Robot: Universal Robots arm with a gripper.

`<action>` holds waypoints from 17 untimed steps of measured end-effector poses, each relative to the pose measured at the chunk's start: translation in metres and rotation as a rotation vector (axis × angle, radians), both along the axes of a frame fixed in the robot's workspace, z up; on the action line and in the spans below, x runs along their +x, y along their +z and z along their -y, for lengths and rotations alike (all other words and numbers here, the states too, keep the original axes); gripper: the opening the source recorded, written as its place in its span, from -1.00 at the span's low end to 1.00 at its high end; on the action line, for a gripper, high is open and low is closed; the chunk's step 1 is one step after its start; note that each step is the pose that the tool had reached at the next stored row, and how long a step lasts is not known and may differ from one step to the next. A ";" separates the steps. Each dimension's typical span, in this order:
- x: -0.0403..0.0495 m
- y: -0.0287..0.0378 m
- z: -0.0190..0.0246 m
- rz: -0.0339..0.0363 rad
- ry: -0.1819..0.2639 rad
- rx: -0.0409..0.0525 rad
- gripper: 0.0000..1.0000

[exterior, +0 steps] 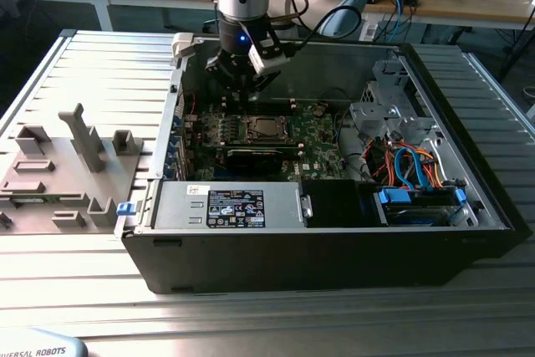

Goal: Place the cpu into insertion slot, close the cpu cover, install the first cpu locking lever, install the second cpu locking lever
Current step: 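Install the first cpu locking lever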

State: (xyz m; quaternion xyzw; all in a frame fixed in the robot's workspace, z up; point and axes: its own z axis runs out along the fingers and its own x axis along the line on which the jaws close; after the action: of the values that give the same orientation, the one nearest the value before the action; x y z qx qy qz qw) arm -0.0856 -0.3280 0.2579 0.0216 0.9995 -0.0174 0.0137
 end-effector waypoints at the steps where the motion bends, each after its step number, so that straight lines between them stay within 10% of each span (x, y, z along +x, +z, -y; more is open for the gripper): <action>1: -0.0003 0.0000 0.0000 0.0000 0.000 -0.0001 -0.79; 17: -0.0050 -0.0004 0.0000 0.0000 0.000 -0.0001 -0.79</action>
State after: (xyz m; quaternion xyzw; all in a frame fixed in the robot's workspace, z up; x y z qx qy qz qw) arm -0.0907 -0.3280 0.2575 0.0216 0.9995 -0.0174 0.0137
